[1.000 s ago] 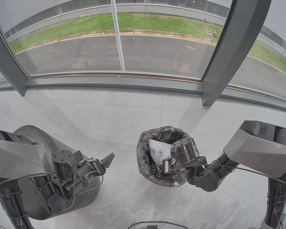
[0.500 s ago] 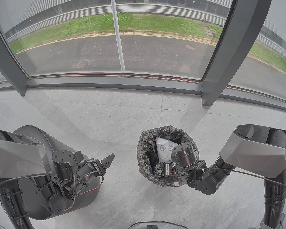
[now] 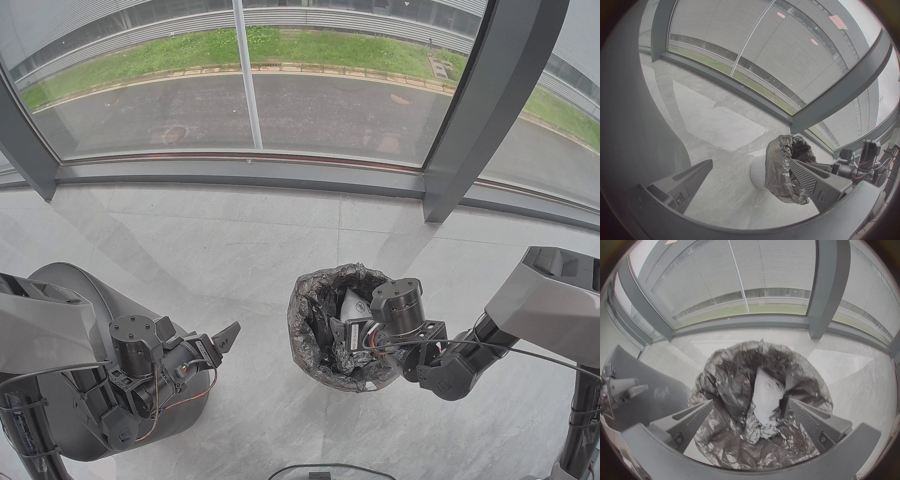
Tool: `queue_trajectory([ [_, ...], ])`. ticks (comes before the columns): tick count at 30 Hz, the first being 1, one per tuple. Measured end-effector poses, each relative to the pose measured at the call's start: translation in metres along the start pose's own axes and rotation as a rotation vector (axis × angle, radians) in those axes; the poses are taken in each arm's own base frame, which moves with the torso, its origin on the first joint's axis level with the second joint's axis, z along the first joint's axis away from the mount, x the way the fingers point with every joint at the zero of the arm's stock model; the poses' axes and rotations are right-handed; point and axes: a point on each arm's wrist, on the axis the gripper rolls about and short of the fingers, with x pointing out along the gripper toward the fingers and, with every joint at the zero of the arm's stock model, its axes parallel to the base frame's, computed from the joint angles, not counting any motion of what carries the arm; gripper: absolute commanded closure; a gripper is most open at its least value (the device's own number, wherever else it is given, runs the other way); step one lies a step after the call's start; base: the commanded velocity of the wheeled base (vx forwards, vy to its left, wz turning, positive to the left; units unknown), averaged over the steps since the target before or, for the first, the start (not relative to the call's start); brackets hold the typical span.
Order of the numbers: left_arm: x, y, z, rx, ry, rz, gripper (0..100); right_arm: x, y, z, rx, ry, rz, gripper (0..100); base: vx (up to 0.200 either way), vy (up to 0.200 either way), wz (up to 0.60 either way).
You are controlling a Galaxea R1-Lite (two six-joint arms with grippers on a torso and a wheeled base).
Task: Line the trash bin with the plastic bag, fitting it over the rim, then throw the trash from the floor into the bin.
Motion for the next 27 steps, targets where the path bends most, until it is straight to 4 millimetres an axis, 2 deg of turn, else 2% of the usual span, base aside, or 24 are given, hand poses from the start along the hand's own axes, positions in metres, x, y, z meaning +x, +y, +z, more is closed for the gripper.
queue_trajectory([
  [5,0.0,0.0,0.0,0.0,0.0,0.001,0,0.008,0.007,0.01,0.015,-0.036,0.022,0,0.0,0.0,0.0],
  [14,0.0,0.0,0.0,0.0,0.001,0.002,0,0.051,0.013,-0.006,0.0,-0.03,0.015,0,0.0,0.0,0.0],
  [23,0.002,0.001,-0.002,0.001,0.0,0.001,0,0.097,0.0,-0.012,-0.001,-0.047,-0.024,0,0.0,0.0,0.0],
  [27,0.002,0.001,-0.003,0.002,0.002,0.001,0,0.11,-0.008,-0.019,-0.002,-0.037,-0.04,0,0.0,0.0,0.0],
])
